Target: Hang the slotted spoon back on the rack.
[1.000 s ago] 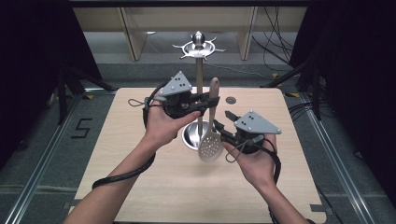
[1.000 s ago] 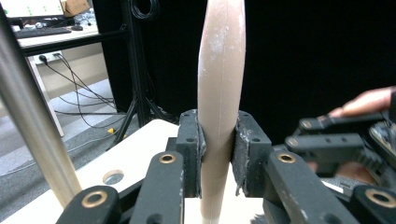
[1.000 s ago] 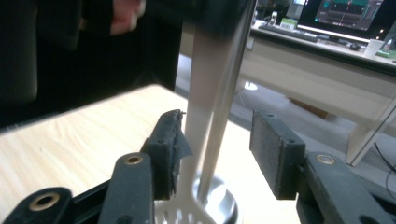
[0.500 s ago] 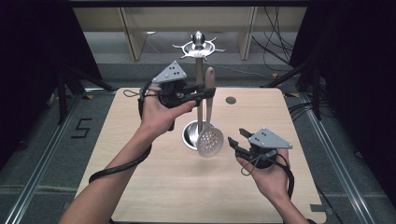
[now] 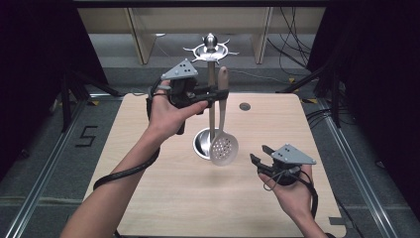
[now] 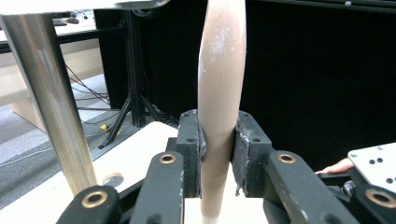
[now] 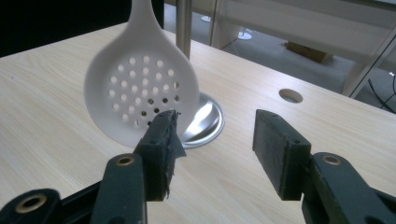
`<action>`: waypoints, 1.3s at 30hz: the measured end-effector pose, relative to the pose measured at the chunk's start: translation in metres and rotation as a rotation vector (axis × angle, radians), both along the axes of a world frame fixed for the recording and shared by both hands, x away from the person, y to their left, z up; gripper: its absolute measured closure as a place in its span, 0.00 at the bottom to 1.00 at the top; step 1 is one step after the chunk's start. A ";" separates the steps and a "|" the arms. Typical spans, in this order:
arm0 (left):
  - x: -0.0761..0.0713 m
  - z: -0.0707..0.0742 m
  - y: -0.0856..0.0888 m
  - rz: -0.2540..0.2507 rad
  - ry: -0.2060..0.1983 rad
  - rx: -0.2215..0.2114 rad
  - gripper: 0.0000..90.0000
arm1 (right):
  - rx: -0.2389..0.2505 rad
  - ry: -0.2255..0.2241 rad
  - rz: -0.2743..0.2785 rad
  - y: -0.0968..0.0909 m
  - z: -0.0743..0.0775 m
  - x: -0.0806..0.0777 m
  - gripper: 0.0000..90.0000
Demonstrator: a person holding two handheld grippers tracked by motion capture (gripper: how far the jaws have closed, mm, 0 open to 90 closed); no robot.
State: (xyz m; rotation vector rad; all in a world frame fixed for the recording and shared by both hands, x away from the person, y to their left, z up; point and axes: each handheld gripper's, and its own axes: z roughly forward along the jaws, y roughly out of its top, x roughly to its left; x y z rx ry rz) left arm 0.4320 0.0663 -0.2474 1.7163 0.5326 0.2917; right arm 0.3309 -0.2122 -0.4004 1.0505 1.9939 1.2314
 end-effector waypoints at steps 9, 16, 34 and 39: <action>0.004 0.004 0.001 -0.003 0.024 -0.011 0.82 | -0.002 0.003 -0.015 -0.006 -0.005 0.000 0.56; 0.007 0.005 0.001 0.003 0.033 -0.013 0.82 | -0.012 0.017 -0.003 -0.008 -0.004 0.000 0.56; 0.013 0.005 0.002 0.010 0.060 -0.017 0.82 | -0.004 0.016 -0.007 -0.008 -0.005 0.001 0.56; 0.014 0.006 0.002 0.012 0.060 -0.015 0.82 | 0.014 0.023 -0.016 -0.006 -0.006 0.001 0.56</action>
